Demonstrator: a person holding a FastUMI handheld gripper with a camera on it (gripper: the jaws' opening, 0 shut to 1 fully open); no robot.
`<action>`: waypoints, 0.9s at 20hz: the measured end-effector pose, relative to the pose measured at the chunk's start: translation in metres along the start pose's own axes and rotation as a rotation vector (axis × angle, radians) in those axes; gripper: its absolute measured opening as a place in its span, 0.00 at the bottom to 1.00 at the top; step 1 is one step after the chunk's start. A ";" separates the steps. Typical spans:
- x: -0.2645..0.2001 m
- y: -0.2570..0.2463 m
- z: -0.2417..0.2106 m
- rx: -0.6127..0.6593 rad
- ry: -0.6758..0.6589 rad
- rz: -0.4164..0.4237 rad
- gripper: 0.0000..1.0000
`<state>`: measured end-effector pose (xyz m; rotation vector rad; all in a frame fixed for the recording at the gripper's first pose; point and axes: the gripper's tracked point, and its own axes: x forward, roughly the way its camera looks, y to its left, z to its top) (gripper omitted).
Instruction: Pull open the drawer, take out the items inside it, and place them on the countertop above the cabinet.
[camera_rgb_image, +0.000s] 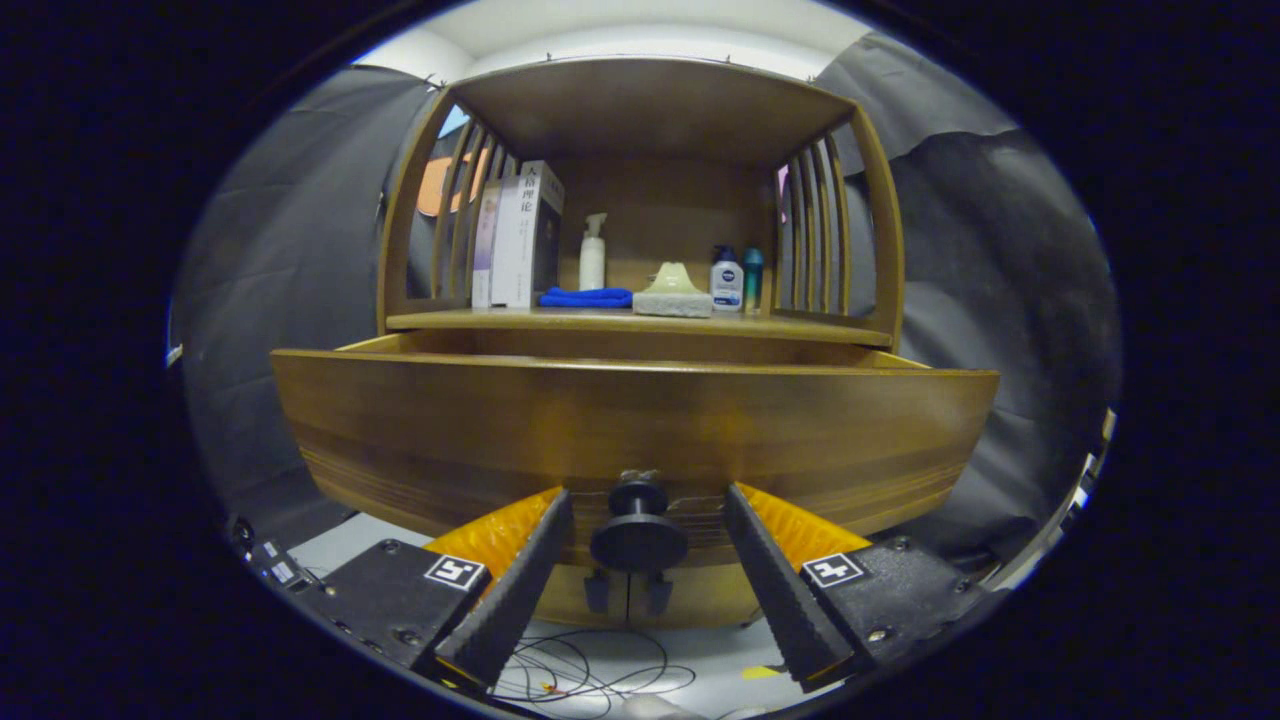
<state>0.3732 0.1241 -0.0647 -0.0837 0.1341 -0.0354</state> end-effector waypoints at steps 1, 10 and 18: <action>0.010 0.001 -0.004 0.004 0.032 -0.001 1.00; 0.061 0.002 0.012 0.001 0.018 0.000 1.00; 0.099 0.004 0.021 -0.001 0.014 -0.009 1.00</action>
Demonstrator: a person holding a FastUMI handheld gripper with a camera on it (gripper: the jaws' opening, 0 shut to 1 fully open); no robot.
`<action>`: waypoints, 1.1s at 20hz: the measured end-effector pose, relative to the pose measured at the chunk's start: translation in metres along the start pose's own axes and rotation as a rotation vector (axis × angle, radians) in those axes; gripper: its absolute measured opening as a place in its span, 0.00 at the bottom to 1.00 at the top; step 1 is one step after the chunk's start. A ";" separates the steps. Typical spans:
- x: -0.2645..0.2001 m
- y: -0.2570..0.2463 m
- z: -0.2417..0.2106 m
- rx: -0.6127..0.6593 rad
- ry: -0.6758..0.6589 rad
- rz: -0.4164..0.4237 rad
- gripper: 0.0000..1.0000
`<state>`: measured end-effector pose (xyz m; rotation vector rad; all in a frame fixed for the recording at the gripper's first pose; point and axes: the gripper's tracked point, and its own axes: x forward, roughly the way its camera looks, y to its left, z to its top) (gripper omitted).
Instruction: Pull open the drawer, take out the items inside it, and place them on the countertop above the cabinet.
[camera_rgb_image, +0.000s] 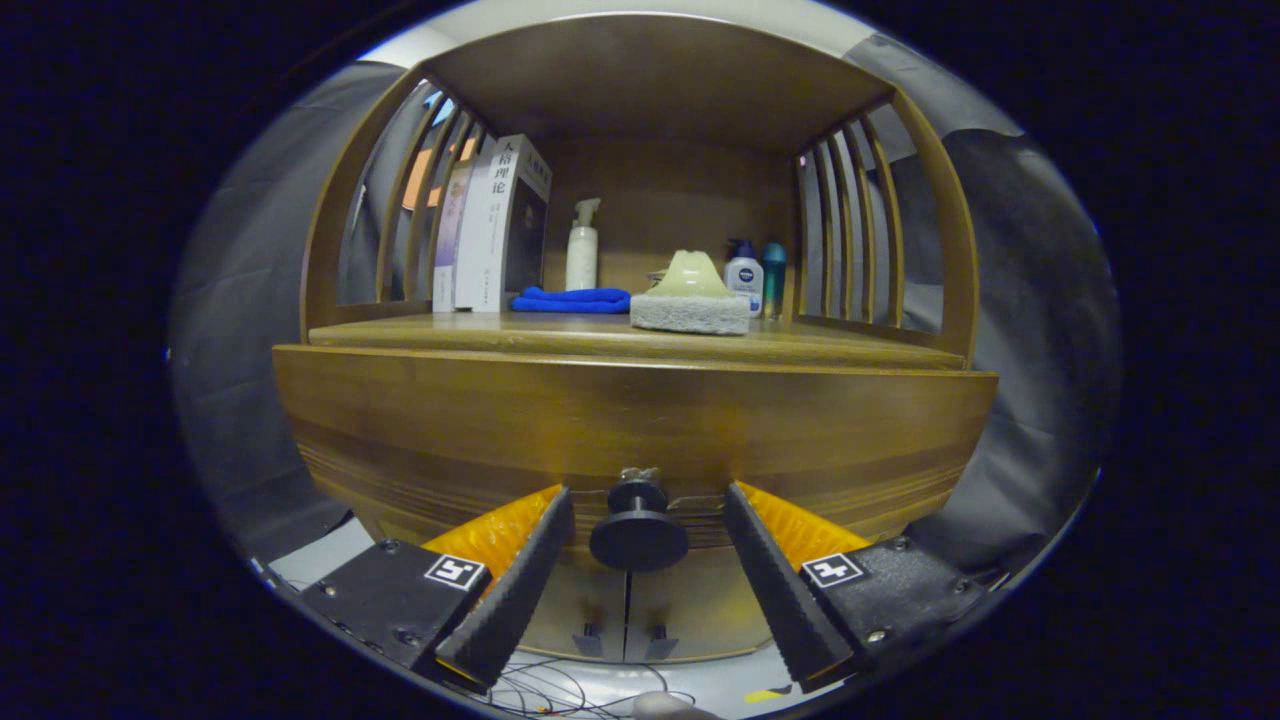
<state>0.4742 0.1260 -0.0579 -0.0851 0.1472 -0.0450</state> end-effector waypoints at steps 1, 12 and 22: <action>0.004 0.001 0.001 0.005 0.001 0.000 1.00; 0.020 0.001 0.003 0.019 -0.001 0.003 1.00; 0.001 -0.002 0.011 -0.016 0.097 0.032 1.00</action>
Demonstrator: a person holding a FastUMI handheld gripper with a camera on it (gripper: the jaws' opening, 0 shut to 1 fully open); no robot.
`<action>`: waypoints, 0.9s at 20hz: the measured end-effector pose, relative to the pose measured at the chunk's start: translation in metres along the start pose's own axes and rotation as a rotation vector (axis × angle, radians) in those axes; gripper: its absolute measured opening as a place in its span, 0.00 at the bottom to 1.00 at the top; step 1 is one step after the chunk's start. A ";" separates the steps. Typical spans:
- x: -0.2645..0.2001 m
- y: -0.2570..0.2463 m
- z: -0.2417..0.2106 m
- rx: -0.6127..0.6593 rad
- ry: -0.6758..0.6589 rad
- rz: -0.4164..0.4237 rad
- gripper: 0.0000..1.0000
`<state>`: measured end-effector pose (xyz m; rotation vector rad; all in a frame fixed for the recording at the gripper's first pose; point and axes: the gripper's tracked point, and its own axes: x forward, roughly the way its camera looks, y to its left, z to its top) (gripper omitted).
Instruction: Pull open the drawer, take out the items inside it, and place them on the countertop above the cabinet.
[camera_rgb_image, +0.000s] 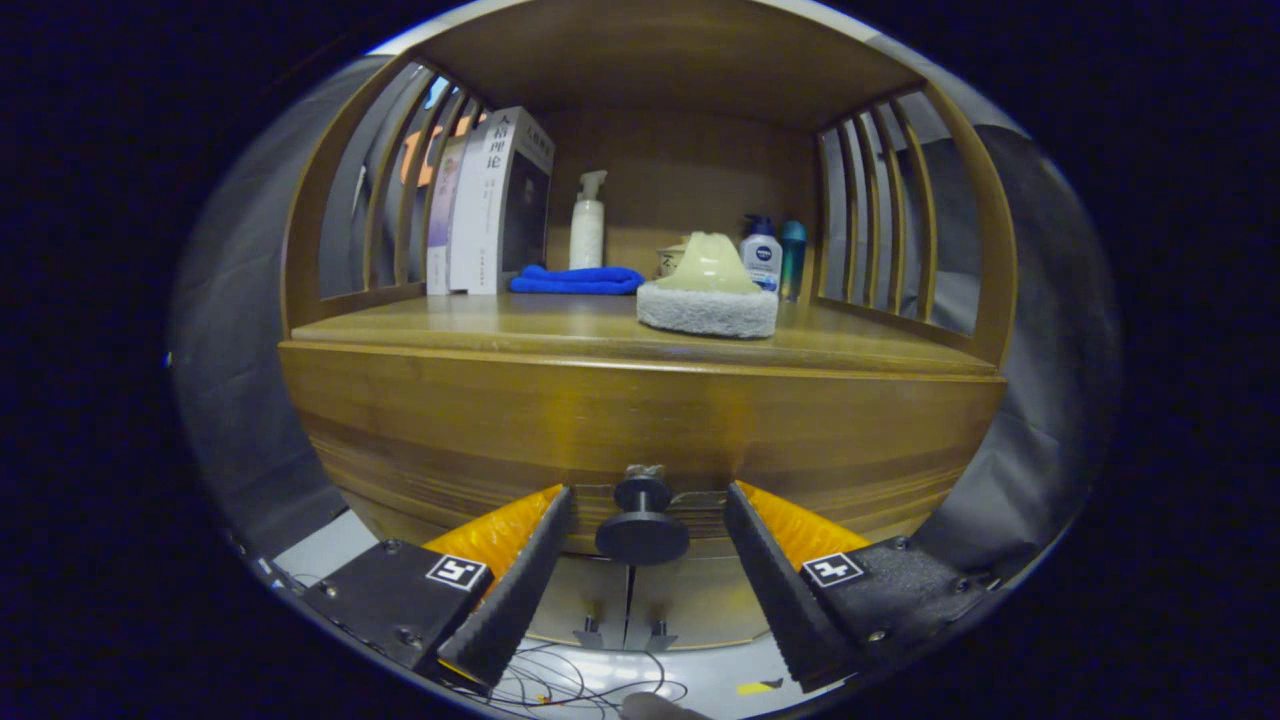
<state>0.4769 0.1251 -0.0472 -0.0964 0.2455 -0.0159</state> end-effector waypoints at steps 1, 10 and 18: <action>-0.011 -0.004 0.004 0.001 -0.008 0.002 1.00; -0.153 -0.052 0.033 0.031 -0.191 0.005 1.00; -0.230 -0.096 0.023 0.094 -0.263 -0.032 1.00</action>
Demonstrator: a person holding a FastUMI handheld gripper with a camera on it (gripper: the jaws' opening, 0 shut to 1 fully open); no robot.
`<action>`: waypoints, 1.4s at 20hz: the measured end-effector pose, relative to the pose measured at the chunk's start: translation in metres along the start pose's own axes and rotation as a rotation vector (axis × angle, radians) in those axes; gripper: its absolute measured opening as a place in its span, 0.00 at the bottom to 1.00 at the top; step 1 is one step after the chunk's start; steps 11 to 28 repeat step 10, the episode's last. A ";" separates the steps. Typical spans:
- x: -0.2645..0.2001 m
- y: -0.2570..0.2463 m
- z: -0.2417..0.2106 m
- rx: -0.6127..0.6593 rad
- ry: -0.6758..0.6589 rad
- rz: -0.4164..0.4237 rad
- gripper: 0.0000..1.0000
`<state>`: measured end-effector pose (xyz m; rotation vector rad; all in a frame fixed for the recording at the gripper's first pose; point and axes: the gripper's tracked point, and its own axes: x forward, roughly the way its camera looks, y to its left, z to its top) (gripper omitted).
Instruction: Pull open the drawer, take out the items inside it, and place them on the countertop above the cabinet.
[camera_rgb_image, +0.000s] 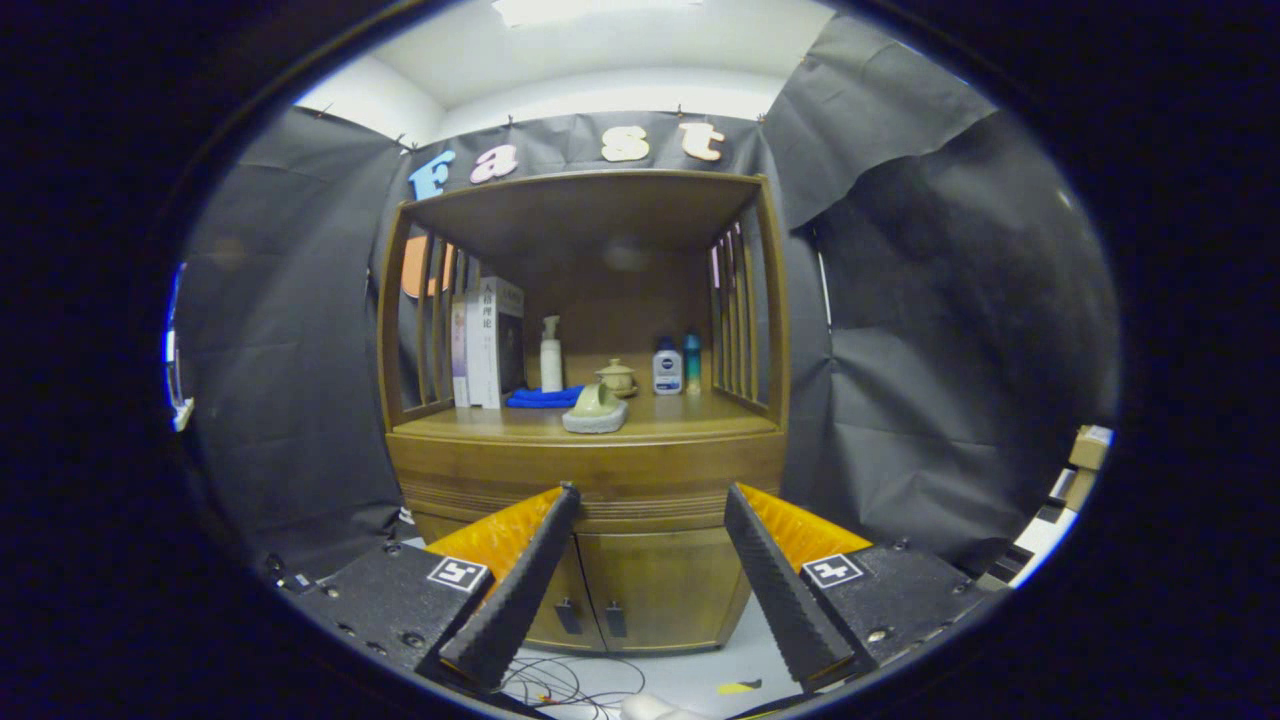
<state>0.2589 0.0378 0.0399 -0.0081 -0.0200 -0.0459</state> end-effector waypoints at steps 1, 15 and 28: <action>-0.003 -0.005 -0.003 -0.002 0.006 -0.008 0.99; -0.026 -0.019 -0.008 -0.025 0.018 -0.009 1.00; -0.026 -0.019 -0.008 -0.025 0.018 -0.009 1.00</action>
